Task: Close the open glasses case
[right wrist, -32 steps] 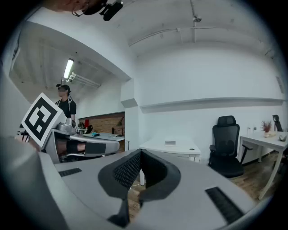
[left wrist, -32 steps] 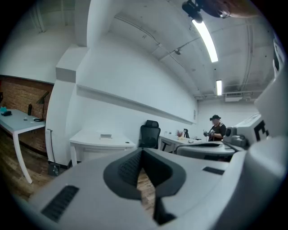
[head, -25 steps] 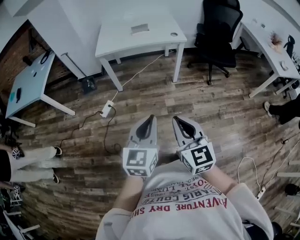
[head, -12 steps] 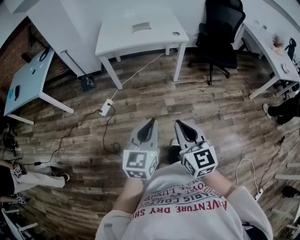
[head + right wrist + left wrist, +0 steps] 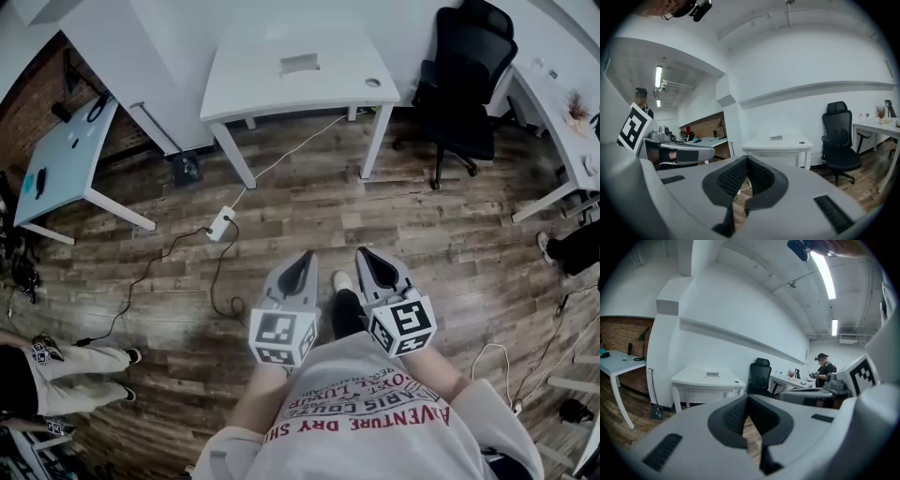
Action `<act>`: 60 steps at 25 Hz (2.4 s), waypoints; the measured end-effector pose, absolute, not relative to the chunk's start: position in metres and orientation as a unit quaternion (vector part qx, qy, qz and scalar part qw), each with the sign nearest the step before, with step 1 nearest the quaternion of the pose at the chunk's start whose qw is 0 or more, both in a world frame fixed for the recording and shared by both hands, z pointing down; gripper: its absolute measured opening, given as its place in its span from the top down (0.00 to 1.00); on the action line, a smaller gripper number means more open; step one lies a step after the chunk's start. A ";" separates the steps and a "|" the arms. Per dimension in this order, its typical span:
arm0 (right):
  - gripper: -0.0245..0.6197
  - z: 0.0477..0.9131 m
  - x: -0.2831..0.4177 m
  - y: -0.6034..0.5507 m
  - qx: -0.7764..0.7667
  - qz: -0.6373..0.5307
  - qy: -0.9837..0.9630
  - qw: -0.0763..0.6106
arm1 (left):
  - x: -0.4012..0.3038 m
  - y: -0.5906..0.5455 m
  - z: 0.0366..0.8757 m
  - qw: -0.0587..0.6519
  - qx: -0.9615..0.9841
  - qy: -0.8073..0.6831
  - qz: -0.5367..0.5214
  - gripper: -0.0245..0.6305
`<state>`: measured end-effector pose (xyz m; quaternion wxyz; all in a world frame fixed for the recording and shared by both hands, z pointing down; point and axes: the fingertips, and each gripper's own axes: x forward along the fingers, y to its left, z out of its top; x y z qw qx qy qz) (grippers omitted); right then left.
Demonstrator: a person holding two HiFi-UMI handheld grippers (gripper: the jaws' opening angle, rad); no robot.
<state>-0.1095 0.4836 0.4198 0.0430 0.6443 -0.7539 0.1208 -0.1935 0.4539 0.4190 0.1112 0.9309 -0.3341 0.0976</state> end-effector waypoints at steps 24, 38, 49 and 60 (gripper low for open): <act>0.94 0.390 0.056 0.212 0.606 0.104 -0.787 0.053 | -0.051 0.186 0.394 0.143 0.903 -0.401 0.068 0.97; 0.94 0.385 0.074 0.082 0.632 0.109 -0.766 0.046 | -0.020 0.040 0.393 0.130 0.921 -0.361 0.075 0.97; 0.94 0.374 0.076 -0.080 0.664 0.105 -0.738 0.054 | -0.014 -0.132 0.380 0.130 0.935 -0.321 0.079 0.97; 0.94 0.385 0.081 -0.181 0.676 0.117 -0.724 0.067 | -0.018 -0.229 0.408 0.145 0.935 -0.305 0.104 0.97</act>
